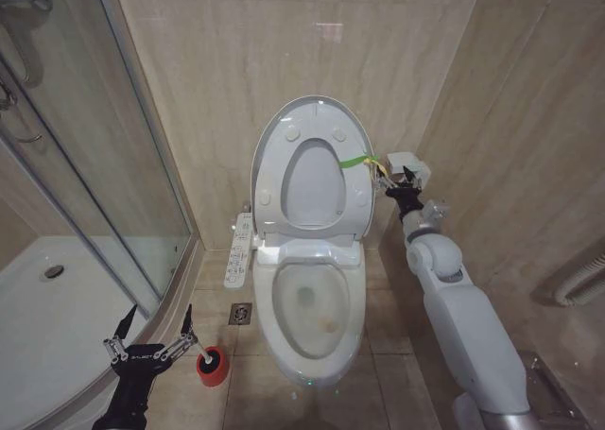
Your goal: Open the toilet lid, clean the toilet bowl with a toilet brush, close the toilet lid, and flush.
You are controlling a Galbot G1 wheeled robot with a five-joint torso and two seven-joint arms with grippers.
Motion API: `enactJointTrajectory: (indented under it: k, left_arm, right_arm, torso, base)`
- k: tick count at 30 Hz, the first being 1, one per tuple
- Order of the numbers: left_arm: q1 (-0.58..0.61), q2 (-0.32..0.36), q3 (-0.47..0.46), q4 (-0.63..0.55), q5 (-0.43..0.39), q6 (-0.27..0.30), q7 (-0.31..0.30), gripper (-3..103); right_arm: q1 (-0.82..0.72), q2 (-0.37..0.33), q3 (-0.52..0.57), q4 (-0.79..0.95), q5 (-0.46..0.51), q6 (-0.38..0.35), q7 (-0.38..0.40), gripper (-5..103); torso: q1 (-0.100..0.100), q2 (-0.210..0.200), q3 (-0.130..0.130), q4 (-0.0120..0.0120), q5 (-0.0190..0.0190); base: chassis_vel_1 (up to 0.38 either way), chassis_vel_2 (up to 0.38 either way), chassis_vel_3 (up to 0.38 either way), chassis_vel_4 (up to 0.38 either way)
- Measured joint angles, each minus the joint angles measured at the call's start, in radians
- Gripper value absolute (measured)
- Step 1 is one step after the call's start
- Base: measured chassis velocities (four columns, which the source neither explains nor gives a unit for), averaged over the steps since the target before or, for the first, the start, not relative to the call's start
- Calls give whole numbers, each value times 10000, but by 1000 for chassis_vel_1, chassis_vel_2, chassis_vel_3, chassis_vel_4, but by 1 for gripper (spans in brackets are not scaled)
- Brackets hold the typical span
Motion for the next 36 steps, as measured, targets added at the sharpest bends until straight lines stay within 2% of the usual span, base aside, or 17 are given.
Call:
enactJointTrajectory:
  k: [4, 5, 6, 22, 29, 36]
  left_arm:
    - [0, 0, 0, 0, 0, 0, 0, 100]
    - [0, 0, 1, 0, 0, 0, 0, 100]
    - [0, 0, 1, 0, 0, 0, 0, 100]
    - [0, 0, 0, 0, 0, 0, 0, 100]
    - [0, 0, 1, 0, 0, 0, 0, 100]
    - [0, 0, 1, 0, 0, 0, 0, 100]
  right_arm:
    - [-326, 2, 33, 284, 64, 124, 151, 88]
    - [-334, -7, 33, 317, 77, 200, 212, 88]
    - [-331, -23, 34, 356, 104, 247, 263, 100]
    - [-547, -275, 150, 1247, 714, 265, 665, 100]
    - [-1580, -419, 201, 2189, 1260, 36, 668, 100]
    - [-2400, -485, 356, 3038, 1308, 49, 776, 100]
  torso:
    - [0, 0, 0, 0, -1]
    - [0, 0, 1, 6, 0]
    - [0, 0, 1, 7, 0]
    - [1, 0, 0, 3, -2]
    - [1, 0, 0, -2, 0]
    - [1, 0, 0, 3, -2]
  base:
    - [0, 0, 0, 0]
    - [0, 0, 0, 0]
    - [0, 0, 0, 0]
    - [0, 0, 0, 0]
    - [0, 0, 0, 0]
    - [0, 0, 0, 0]
